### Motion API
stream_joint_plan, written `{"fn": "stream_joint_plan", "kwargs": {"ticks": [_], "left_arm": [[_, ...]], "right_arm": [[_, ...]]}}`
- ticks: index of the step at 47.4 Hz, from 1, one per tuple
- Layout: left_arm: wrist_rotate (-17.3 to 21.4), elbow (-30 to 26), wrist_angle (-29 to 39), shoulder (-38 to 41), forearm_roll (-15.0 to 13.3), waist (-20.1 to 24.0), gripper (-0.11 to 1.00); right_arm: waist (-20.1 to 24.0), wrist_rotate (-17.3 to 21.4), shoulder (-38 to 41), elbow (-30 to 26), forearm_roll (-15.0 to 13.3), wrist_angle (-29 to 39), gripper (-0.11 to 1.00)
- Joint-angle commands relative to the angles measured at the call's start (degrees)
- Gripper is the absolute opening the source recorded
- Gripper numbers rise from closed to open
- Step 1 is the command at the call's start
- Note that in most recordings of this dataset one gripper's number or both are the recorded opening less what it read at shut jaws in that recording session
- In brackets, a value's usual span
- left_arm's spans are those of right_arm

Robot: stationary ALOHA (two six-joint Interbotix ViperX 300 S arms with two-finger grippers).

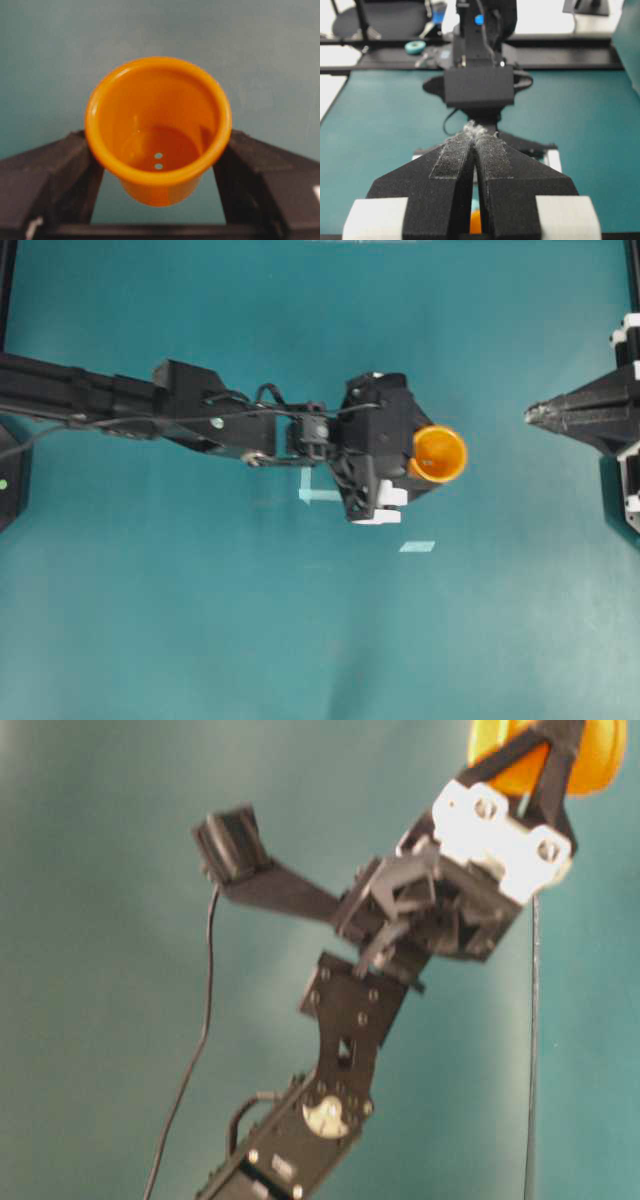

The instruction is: Move the cup to the right with left arm.

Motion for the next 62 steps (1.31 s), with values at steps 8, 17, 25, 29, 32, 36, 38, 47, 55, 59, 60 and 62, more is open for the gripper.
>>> {"fn": "stream_joint_plan", "kwargs": {"ticks": [8, 17, 25, 29, 32, 36, 38, 47, 55, 59, 60, 62], "left_arm": [[0.1, -8.3, 1.7, 2.7, 0.2, -0.1, 0.64], [0.1, -12.5, 2.7, 5.4, 0.2, -0.4, 0.64], [0.1, -16.1, 3.1, 7.7, 0.1, -0.4, 0.64], [0.1, -18.0, 3.8, 8.8, 0.2, -0.4, 0.64], [0.1, -19.8, 4.6, 9.7, 0.2, -0.4, 0.64], [0.2, -21.7, 5.5, 10.8, 0.1, -0.4, 0.64], [0.2, -22.8, 6.0, 11.3, 0.1, -0.4, 0.64], [0.1, -27.6, 7.5, 14.2, 0.2, -0.4, 0.64], [0.2, -31.1, 8.5, 15.9, 0.2, -0.3, 0.64], [0.2, -32.5, 9.1, 16.7, 0.1, -0.4, 0.64], [0.2, -32.8, 9.2, 16.8, 0.2, -0.3, 0.64], [0.2, -33.1, 9.5, 17.1, 0.1, -0.4, 0.64]], "right_arm": [[0.0, -0.1, 0.1, -2.2, 0.0, -0.4, -0.01], [0.0, -0.2, 0.0, -2.2, -0.1, -0.5, -0.01], [0.0, -0.2, 0.0, -2.3, -0.2, -0.5, -0.01], [0.0, -0.3, 0.0, -2.3, -0.2, -0.5, -0.01], [0.0, -0.3, 0.1, -2.4, -0.2, -0.5, -0.01], [0.0, -0.4, 0.0, -2.3, -0.2, -0.5, -0.01], [0.0, -0.4, 0.0, -2.3, -0.2, -0.5, -0.01], [0.0, -0.4, 0.0, -2.4, -0.2, -0.4, -0.01], [-0.1, -0.6, 0.0, -2.5, -0.2, -0.5, -0.01], [-0.1, -0.6, 0.0, -2.4, -0.3, -0.5, -0.01], [0.0, -0.6, 0.0, -2.4, -0.3, -0.5, -0.01], [0.0, -0.6, 0.0, -2.5, -0.3, -0.5, -0.01]]}}
